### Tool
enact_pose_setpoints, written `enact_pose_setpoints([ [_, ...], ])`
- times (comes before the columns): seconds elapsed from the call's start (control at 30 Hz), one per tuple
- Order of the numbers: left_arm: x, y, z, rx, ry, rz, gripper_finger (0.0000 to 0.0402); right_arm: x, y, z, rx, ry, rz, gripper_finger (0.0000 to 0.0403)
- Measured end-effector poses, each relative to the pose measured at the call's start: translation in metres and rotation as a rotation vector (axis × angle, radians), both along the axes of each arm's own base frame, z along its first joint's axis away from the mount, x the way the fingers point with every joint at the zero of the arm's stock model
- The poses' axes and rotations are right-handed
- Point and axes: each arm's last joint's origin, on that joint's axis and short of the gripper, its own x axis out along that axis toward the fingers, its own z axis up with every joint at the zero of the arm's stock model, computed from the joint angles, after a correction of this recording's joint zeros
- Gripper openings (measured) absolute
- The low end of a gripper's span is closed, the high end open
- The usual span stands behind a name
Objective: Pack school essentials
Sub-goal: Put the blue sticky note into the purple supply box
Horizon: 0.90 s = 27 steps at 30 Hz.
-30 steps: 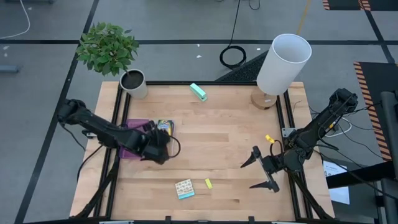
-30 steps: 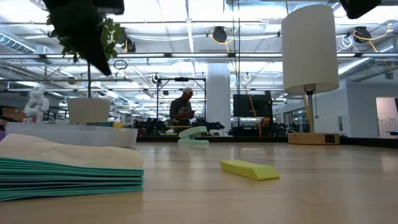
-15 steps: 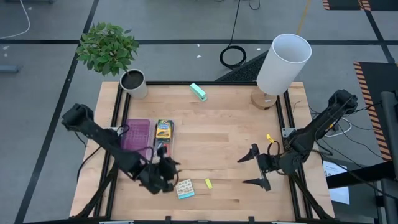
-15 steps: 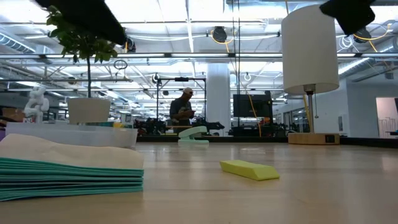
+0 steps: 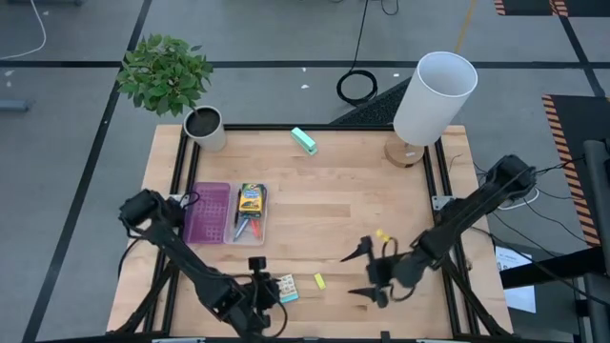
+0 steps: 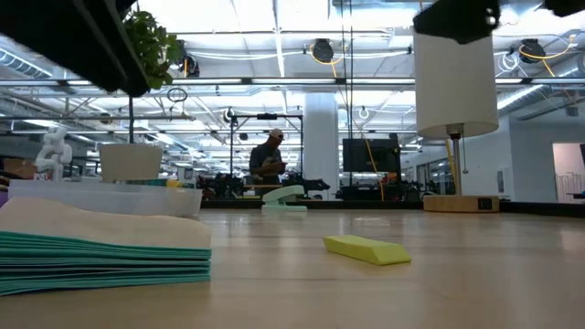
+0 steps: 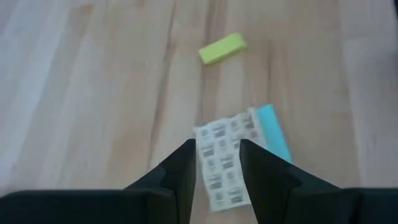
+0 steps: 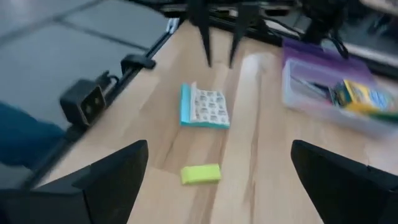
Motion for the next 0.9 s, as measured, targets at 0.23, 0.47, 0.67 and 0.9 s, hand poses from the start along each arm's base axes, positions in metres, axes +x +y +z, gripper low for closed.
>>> enact_pose_setpoints([
  [0.23,-0.002,0.000,-0.006,-0.036,0.032,0.073,0.0126,0.046,0.024,-0.019,-0.201,-0.053,0.062,0.0343],
  [0.47,-0.005,0.001,-0.008,-0.086,0.088,0.101,0.0126,0.082,0.043,-0.030,-0.304,-0.053,0.092,0.0296],
  [0.67,-0.011,-0.004,-0.012,-0.096,0.118,0.064,0.0126,0.104,0.054,-0.027,-0.313,-0.078,0.223,0.0269],
  [0.9,-0.013,-0.002,-0.031,-0.160,0.116,0.042,0.0126,0.127,0.036,-0.021,-0.262,-0.074,0.263,0.0239],
])
